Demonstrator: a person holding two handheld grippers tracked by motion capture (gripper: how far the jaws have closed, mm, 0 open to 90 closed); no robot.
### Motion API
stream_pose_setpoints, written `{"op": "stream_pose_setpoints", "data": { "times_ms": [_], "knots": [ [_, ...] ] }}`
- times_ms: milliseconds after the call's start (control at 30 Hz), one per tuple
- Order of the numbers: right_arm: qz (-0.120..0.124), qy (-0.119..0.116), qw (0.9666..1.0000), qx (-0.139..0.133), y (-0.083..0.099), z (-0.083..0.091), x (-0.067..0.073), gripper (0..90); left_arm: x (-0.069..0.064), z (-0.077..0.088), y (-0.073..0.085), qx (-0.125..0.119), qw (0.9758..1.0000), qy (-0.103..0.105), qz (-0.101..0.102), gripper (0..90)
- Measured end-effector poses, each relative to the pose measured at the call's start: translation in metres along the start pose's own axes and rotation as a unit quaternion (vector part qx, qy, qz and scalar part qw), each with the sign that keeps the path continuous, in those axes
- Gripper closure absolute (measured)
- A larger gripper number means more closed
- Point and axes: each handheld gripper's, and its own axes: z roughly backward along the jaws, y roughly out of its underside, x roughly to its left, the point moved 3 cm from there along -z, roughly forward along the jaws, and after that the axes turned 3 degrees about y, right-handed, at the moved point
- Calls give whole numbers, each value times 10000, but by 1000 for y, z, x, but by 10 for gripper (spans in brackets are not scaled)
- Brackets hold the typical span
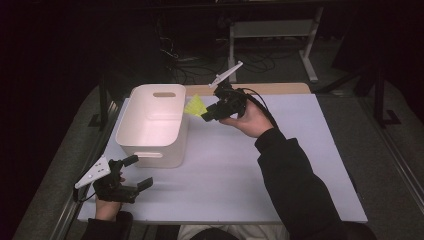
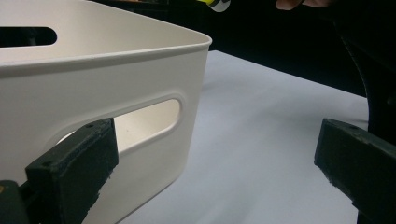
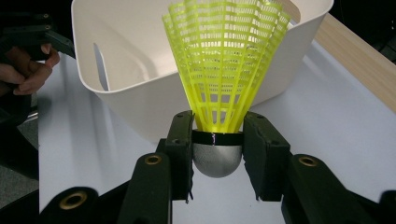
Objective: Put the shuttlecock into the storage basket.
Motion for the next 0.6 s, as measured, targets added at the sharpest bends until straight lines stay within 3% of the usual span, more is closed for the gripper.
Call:
{"op": "stream_pose_setpoints", "data": {
  "times_ms": [600],
  "knots": [
    [193,-84,9998,-74,-25,1,11,632,0,0,0,-8,10000,1,4,0]
  ]
}}
